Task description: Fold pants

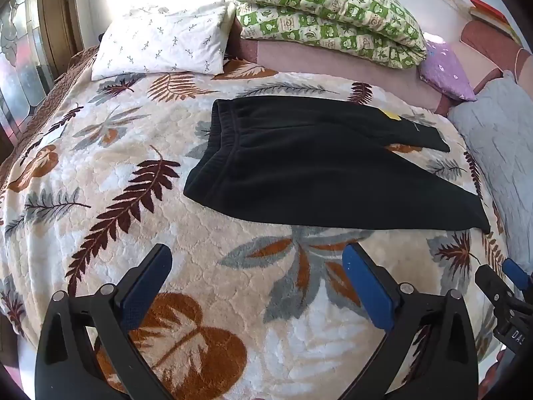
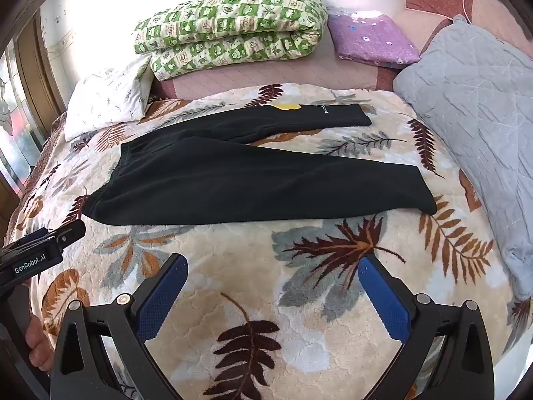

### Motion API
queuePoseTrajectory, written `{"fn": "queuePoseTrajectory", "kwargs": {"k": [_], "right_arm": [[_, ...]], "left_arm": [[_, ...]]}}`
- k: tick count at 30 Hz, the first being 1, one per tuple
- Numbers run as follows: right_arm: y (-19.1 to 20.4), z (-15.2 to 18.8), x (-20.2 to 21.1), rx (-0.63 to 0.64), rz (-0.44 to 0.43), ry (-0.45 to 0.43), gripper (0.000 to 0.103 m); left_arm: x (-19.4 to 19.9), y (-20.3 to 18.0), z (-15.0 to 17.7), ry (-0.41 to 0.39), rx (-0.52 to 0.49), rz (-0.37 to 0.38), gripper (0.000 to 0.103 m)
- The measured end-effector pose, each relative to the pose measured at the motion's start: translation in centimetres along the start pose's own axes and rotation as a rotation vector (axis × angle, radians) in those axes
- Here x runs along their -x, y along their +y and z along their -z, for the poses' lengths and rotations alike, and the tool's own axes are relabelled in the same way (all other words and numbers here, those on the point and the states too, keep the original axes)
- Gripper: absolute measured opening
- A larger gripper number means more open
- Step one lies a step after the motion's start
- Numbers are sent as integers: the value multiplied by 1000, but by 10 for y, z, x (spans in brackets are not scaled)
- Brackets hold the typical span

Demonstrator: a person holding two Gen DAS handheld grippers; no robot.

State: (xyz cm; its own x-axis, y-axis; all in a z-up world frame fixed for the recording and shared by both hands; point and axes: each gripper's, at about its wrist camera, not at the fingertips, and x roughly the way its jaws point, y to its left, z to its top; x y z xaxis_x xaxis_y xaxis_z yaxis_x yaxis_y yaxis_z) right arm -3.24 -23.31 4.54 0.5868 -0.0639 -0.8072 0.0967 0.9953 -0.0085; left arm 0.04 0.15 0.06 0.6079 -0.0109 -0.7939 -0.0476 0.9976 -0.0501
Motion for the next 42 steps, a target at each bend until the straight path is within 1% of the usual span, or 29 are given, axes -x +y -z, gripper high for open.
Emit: {"fn": "queuePoseTrajectory", "kwargs": {"k": [2,5,10,14,24,42], "right_arm": [[0,0,0,-1,1,9,103],[1,0,2,0,0,7,103],[-8,5,2,-7,-6,0,103],[-5,5,8,-13,1,-8,103],[-5,5,11,-11,0,-11,103],[-8,5,17,-17,9,-23,103]], "left_arm": [[-3,-2,3,4,-8,1,103],[-1,1,4,2,6,3,103],[-3,13,4,16,41,6,103],[-4,16,6,23,55,3,103],[1,15,7,23,49,-3,103],[10,6,11,-6,13,-2,103]]}}
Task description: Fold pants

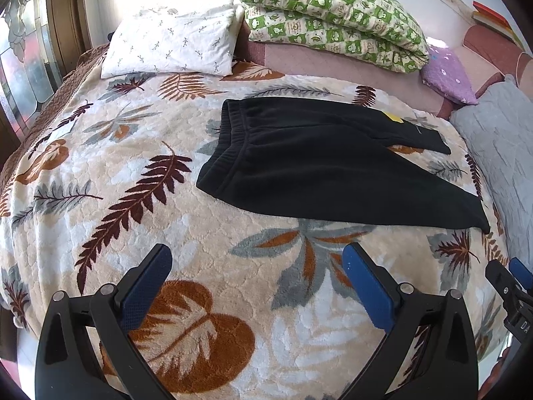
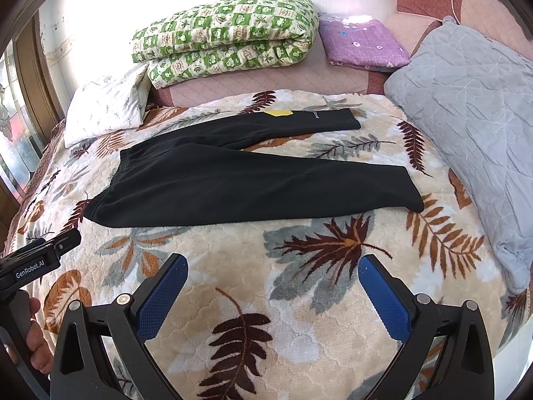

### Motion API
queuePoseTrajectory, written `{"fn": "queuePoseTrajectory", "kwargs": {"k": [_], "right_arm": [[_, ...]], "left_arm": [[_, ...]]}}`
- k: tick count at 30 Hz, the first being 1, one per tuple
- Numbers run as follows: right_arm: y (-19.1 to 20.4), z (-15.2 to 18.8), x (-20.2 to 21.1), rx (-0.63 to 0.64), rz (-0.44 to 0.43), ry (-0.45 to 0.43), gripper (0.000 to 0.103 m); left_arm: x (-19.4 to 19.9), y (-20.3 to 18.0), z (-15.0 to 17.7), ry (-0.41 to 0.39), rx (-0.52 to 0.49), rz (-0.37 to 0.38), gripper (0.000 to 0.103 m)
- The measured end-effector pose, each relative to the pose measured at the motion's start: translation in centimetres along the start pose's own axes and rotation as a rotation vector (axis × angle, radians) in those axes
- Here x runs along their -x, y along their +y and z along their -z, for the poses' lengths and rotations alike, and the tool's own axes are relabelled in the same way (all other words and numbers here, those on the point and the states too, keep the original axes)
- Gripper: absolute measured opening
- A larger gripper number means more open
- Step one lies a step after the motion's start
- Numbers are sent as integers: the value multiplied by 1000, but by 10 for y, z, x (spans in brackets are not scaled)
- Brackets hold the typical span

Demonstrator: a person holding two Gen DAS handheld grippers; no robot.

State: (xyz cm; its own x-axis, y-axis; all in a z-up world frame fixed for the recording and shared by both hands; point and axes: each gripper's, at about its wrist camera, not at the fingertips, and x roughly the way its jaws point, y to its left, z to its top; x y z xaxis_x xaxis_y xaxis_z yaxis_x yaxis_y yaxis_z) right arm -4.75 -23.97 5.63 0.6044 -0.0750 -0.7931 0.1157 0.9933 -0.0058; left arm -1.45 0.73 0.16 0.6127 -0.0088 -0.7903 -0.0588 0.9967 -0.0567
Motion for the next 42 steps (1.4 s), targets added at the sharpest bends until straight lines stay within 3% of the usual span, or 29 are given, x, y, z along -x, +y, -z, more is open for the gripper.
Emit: {"fn": "queuePoseTrajectory", "kwargs": {"k": [26,42], "right_arm": [[-7,2,-18,-37,-17,36,103],[-13,-23,-49,-13,-45,76,103]], "left_arm": [[-9,-14,-2,27,-20,21,103],[-44,-26,-32,61,-25,2,103]]}}
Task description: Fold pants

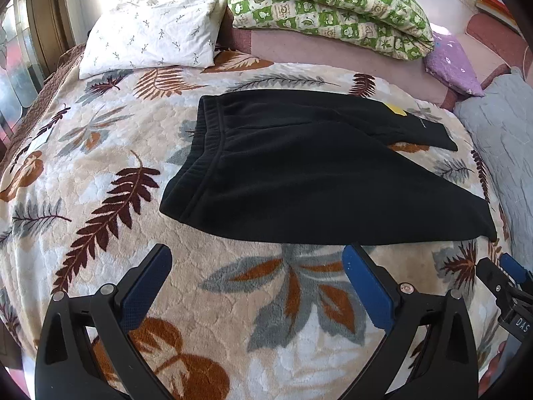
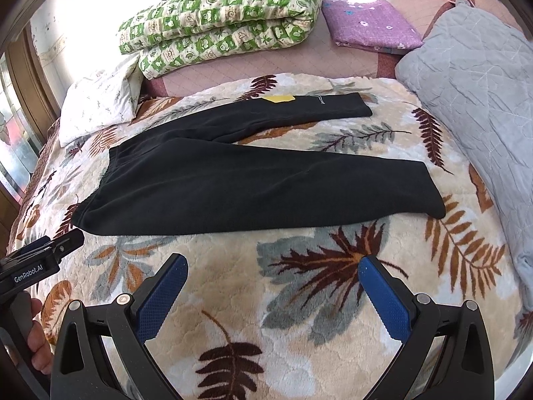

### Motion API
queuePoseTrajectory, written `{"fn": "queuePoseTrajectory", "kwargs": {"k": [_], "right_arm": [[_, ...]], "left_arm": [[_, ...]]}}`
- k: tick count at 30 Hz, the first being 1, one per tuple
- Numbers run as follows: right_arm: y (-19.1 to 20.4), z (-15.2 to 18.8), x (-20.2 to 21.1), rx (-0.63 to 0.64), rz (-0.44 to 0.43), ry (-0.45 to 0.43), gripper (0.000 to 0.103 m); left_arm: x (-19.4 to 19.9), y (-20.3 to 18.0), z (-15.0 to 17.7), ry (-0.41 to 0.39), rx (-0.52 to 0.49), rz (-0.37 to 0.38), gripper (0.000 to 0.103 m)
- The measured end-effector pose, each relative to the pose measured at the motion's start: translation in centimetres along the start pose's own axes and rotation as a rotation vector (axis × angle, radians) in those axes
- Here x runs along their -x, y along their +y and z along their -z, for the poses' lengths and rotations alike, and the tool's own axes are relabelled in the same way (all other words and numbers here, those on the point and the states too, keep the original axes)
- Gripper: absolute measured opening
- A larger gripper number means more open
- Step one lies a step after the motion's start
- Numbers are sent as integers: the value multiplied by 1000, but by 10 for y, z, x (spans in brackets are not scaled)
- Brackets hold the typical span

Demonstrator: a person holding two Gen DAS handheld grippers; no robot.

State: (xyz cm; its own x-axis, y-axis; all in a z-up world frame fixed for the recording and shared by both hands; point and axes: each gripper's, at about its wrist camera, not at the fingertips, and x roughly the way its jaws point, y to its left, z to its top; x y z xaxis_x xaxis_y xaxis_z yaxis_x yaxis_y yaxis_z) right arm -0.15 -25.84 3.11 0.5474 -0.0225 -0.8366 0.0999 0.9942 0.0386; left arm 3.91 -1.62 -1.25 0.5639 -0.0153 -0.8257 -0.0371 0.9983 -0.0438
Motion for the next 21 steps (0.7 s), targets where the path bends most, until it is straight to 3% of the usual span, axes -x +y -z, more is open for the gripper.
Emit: {"fn": "queuePoseTrajectory", "kwargs": {"k": [5,11,17,21], "right_arm": [[-2,-14,-15,10,-11,20,103],[-18,-45,-30,2,-50,25,103],[-71,-128,-50,-23,-33,-41,103],[-115,-189,-105,-40,15,23,101]], "left_arm": [[-14,-1,-14,22,-10,-10,103],[-40,13,-59,143,-22,4,103],[-71,53,-129,221,35,6,103],[-104,76,-162,295,116,29,103]]}}
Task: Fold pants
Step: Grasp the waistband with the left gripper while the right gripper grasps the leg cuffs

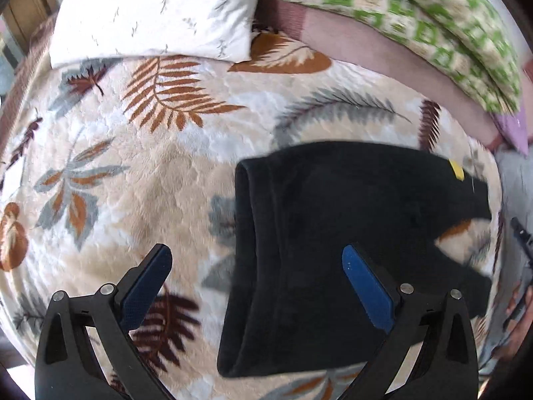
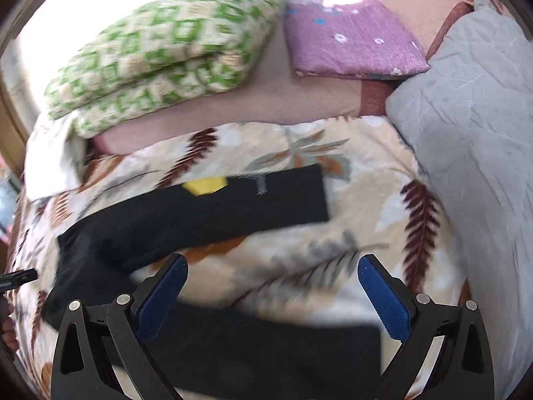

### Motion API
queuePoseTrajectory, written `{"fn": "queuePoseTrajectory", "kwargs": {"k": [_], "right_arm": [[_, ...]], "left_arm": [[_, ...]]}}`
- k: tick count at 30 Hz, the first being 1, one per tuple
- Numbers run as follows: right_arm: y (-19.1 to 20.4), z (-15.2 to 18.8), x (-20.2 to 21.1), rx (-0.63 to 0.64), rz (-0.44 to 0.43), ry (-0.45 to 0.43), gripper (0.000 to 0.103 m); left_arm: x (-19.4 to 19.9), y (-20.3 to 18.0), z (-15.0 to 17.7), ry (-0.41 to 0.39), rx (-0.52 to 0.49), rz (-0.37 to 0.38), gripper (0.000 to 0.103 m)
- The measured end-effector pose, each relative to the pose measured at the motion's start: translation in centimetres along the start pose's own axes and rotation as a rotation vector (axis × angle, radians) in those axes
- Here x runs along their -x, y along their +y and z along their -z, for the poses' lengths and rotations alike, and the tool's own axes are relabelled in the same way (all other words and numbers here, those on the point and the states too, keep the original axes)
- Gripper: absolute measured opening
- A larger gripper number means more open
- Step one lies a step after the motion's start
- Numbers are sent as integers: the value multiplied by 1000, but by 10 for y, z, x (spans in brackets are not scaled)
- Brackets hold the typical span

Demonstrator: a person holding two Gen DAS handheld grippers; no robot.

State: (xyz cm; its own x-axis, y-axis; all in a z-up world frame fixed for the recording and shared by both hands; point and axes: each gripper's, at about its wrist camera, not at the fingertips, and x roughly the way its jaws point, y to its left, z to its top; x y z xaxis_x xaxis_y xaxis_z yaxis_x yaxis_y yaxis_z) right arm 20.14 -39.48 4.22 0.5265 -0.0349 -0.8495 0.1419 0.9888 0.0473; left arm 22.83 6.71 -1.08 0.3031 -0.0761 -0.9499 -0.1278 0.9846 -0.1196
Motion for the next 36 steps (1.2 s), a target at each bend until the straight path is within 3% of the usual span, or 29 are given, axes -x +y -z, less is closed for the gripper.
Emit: {"fn": "queuePoseTrajectory", "kwargs": {"k": [6,10,14,16,23,27,33,35,36], "right_arm": [[-44,-57,-93,-85,-69,125,89],[-48,-70,-132,-57,-31,171,87],[-51,-72,-150,-69,-82,187,82],[-52,-72,-154,-75,-97,192,82],[-53,-69,-160,-92,-109,200,83],[-49,-70,-162,-71,-127,206,83],[-45,-73,-165,-31,-156,231,78],[-45,-74,-166,-29,-166,234,74],[-46,-75,-166,-28,-169,236,70]], "left_arm": [[-36,14,-39,100,96,71,103],[-51,16,-54,121,122,103,103],[-68,11,-63,158,140,128,103],[-75,8,-63,217,153,158,103],[-86,8,-64,226,161,206,102],[-82,10,-67,239,159,255,87],[-79,7,-68,245,121,267,86],[-78,4,-71,237,104,249,70],[-78,2,-71,237,94,237,51]]}}
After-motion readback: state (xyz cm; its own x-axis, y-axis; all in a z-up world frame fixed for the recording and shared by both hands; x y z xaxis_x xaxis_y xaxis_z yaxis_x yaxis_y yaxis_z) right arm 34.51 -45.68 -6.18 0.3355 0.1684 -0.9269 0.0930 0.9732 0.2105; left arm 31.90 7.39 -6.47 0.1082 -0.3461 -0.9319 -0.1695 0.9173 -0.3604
